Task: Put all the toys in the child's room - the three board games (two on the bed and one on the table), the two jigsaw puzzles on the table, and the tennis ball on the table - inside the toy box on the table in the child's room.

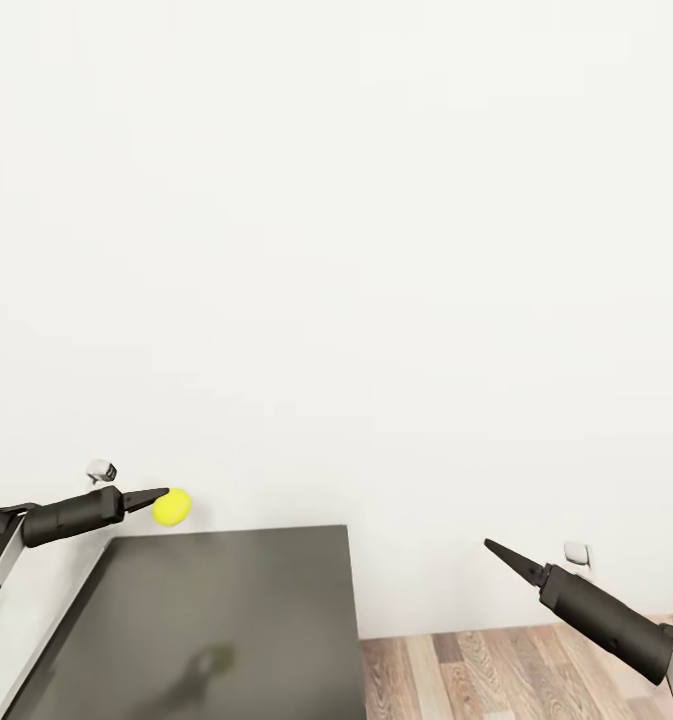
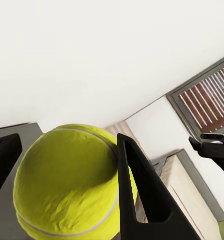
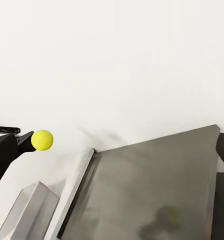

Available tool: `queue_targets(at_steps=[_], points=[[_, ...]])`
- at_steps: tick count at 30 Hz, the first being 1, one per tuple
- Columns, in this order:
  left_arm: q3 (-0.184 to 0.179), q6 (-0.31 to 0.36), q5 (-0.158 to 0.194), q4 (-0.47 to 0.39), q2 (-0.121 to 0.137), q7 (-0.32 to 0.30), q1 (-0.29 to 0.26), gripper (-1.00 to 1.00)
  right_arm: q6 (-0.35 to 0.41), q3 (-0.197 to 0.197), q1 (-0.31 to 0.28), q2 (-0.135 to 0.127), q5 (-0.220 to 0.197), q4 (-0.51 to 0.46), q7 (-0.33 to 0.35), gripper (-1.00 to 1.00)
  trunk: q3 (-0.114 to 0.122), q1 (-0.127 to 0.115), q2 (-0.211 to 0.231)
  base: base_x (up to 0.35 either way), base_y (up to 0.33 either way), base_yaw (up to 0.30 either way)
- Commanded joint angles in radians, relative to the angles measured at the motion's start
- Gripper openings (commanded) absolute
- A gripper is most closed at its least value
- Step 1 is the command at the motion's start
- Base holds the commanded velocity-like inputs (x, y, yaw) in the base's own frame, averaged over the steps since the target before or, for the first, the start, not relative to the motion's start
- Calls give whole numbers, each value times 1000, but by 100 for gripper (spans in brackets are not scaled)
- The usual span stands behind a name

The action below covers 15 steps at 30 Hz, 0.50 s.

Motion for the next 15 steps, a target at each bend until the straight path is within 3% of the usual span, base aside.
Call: queue_targets(at_steps=[1, 15], points=[[1, 10, -1, 0, 0, -4, -1, -100, 5, -1, -1, 0, -1, 0, 2, 100, -1, 1, -2, 0, -160, 0], [1, 10, -1, 0, 3, -4, -1, -100, 4, 1, -1, 1, -1, 0, 2, 100, 23, 1, -2, 0, -233, 18]])
